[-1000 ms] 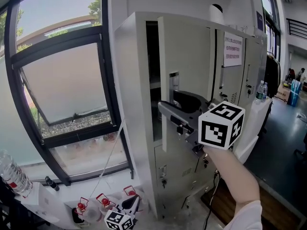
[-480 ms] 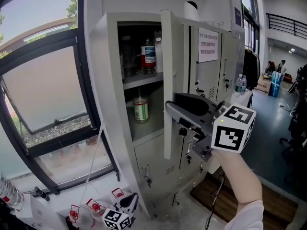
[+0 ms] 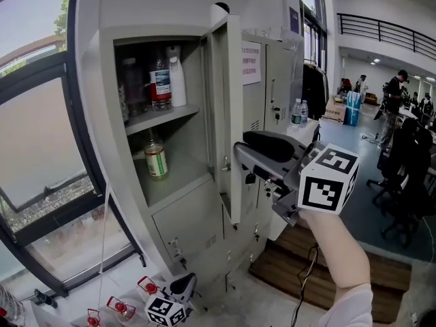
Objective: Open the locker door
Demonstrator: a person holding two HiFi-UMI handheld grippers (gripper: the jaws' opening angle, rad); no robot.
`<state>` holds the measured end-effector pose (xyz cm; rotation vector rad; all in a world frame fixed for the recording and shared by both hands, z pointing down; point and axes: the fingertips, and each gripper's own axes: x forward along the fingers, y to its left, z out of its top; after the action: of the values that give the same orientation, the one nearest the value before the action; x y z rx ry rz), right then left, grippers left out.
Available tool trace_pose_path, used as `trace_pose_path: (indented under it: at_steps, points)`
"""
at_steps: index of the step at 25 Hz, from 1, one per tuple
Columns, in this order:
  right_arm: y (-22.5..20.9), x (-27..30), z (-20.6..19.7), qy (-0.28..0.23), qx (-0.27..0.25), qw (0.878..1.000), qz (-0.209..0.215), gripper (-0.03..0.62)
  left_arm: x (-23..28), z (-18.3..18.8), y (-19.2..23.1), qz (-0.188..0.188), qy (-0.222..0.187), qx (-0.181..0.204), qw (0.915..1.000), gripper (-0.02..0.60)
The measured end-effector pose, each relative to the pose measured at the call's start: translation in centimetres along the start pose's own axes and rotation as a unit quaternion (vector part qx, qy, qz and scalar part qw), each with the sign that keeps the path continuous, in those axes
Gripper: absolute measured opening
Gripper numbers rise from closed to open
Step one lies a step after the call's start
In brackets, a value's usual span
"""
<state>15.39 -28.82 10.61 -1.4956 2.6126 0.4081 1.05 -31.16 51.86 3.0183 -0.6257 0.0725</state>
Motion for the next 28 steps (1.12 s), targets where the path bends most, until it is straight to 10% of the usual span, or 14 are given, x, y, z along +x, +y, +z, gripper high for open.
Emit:
trace_pose_path:
  at_steps: [17,28]
  points:
    - [-10.4,-7.9,-0.6,0.038,0.001,0.988,-0.147,0.025,4.8,0.2,-5.5,-0.077,0.001,0.001,0.9971,0.009]
    - [-11.3,-8.8,-2.0,0.025,-0.02,0.986,-0.163,0.015,5.0,0.1,-5.8,-0.074,0.001,0.002,0.9973,0.009]
